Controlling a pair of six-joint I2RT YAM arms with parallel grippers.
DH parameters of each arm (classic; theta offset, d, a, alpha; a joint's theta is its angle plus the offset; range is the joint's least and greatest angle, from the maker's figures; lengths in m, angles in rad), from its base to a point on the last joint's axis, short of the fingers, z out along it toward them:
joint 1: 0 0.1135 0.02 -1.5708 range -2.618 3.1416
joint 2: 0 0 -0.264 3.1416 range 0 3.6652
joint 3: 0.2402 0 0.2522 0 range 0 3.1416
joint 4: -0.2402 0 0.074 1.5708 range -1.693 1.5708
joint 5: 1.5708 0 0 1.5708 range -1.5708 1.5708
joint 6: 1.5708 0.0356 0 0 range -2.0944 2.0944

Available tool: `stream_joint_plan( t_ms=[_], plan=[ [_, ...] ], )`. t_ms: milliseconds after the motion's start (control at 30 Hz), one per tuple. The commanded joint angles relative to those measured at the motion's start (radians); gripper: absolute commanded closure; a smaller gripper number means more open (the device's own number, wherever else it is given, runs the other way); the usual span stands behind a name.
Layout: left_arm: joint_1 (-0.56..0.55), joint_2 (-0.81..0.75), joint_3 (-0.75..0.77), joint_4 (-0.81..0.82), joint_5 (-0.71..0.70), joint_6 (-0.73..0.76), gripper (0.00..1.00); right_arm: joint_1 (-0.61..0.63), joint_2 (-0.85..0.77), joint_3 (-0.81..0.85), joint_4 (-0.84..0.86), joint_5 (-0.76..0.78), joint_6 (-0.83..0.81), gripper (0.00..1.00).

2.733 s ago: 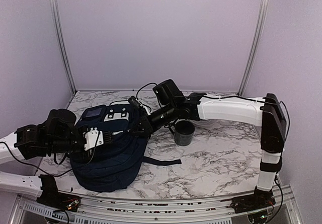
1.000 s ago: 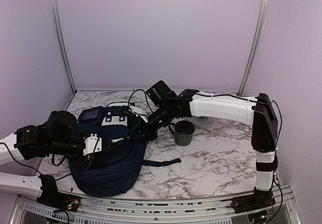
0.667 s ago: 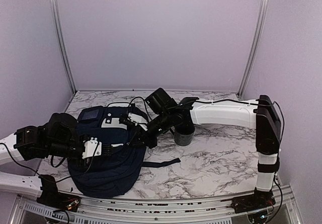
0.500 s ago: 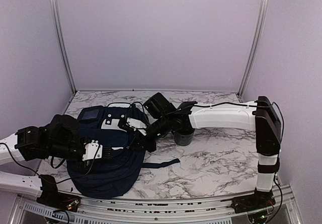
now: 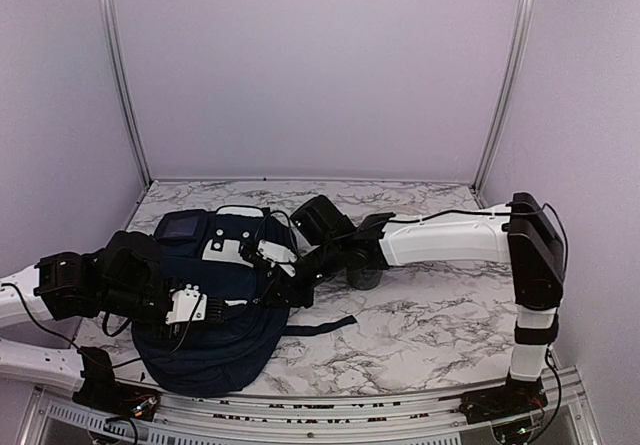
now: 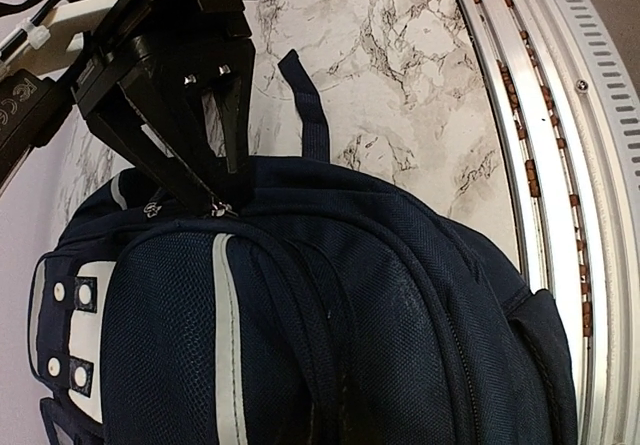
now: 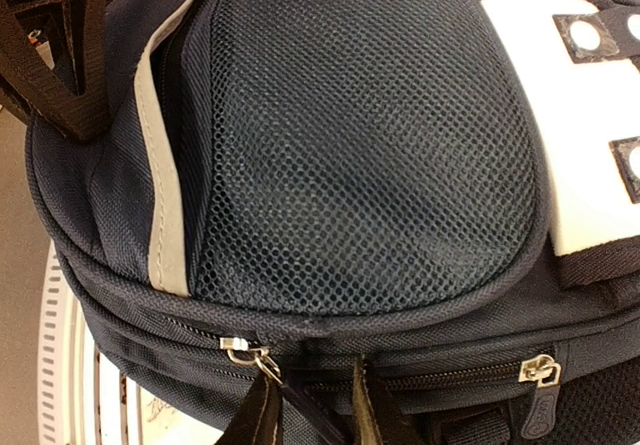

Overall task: Pack the student bag
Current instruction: Zip the upper front pocket of the student bag.

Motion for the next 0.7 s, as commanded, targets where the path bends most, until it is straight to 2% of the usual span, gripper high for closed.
stream_joint_plan(
  t_ms=[0, 100, 267, 333, 467, 667],
  plan=[
    [-0.032, -0.040, -0.004, -0.089, 0.172, 0.006, 1.00, -0.053, -0.005, -0.035, -0.032, 0.167, 0.025, 0.73],
    [-0.033, -0.044, -0.002, -0.087, 0.167, 0.008, 1.00, -0.055, -0.007, -0.049, -0.030, 0.166, 0.026, 0.71],
    [-0.033, -0.044, -0.005, -0.088, 0.165, 0.010, 1.00, -0.054, -0.019, -0.053, -0.027, 0.151, 0.028, 0.82],
    [-0.033, -0.048, -0.007, -0.088, 0.162, 0.009, 1.00, -0.053, -0.030, -0.060, -0.023, 0.143, 0.021, 0.77],
    [-0.034, -0.051, -0.008, -0.087, 0.143, 0.008, 1.00, -0.054, -0.071, -0.089, 0.002, 0.128, 0.018, 0.75],
    [-0.033, -0.088, -0.006, -0.071, 0.129, 0.004, 1.00, -0.052, -0.166, -0.168, 0.133, -0.022, 0.035, 0.68]
  ],
)
